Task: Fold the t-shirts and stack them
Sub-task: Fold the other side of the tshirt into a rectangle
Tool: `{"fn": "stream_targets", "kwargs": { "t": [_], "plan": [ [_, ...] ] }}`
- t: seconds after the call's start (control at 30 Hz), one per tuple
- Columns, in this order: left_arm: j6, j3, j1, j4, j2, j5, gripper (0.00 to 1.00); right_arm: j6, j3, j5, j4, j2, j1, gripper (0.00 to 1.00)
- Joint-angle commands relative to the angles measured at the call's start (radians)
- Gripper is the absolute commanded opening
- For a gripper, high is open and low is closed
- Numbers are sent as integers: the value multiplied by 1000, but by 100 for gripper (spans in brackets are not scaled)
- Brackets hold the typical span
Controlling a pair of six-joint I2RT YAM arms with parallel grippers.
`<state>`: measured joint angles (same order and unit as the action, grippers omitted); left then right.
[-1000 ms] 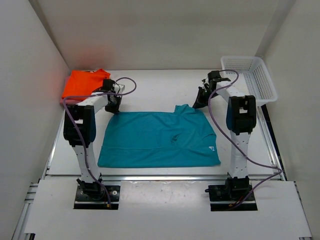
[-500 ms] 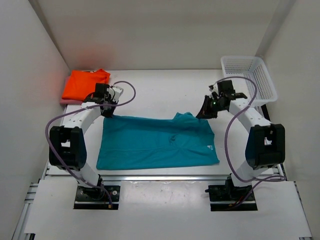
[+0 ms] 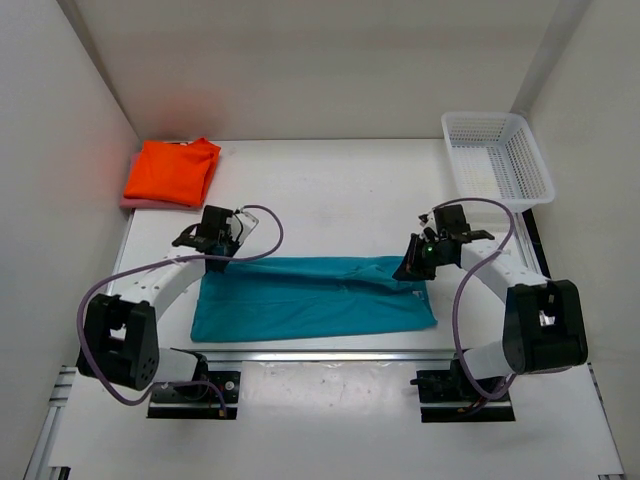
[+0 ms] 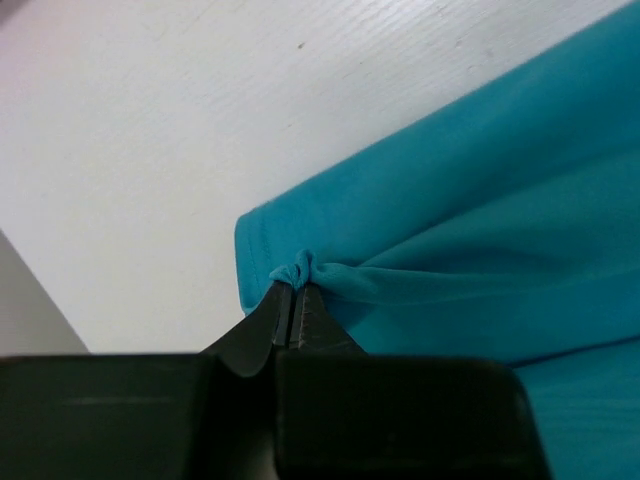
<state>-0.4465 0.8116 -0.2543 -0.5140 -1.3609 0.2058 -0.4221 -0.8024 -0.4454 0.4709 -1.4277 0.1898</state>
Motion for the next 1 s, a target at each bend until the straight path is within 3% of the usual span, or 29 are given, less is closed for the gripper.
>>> {"fn": "stream_targets", "kwargs": {
  "t": [0.0, 0.27, 0.3, 0.43, 0.5, 0.57, 0.8, 0.97],
  "plan": [
    [-49, -45, -5, 72, 51, 75, 0, -24, 20, -9, -71, 61, -4, 0],
    [-31, -81, -54, 94, 40, 90, 0, -46, 75, -16, -137, 29, 36, 0],
    [-31, -83, -56, 94, 45, 95, 0, -46, 83, -27, -138, 29, 36, 5],
    [-29, -89, -33, 53, 72, 106, 18, -11, 109, -32, -89, 44, 10, 26],
    [-29, -88, -8, 25, 98, 86, 38, 25, 132, -29, -72, 90, -3, 29],
    [-20, -81, -2, -3, 111, 83, 43, 43, 134, -38, -61, 122, -24, 30],
    [-18, -72, 10, -132, 167, 55, 45, 62, 8, 14, -9, 196, 22, 23],
    [-29, -60, 13, -141, 175, 49, 46, 51, -104, 22, -77, 69, 59, 15]
  ]
}}
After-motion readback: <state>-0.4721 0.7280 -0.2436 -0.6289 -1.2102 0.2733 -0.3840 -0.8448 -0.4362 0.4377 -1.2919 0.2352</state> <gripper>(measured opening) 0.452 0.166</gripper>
